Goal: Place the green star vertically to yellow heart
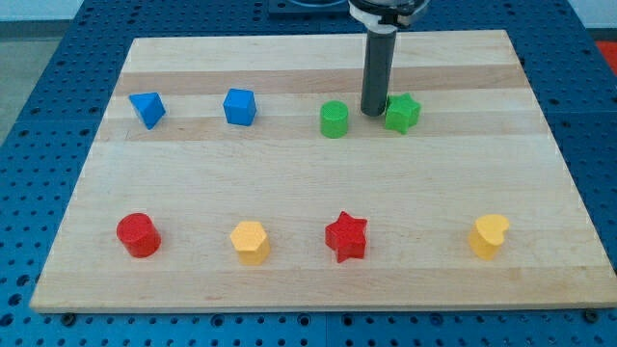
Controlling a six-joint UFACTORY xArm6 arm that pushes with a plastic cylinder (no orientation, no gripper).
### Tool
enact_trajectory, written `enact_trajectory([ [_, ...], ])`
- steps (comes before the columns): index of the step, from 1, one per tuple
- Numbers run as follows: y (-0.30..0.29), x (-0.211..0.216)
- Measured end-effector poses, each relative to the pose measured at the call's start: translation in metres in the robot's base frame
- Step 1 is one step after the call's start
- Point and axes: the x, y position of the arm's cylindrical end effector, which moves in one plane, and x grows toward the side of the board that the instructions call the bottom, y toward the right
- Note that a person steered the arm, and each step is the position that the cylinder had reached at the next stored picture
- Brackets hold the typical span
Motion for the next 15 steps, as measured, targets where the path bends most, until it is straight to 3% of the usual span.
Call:
enact_trajectory([
  [8, 0.121, 0.001],
  [11, 0.041, 0.007],
  [15, 0.044, 0.009],
])
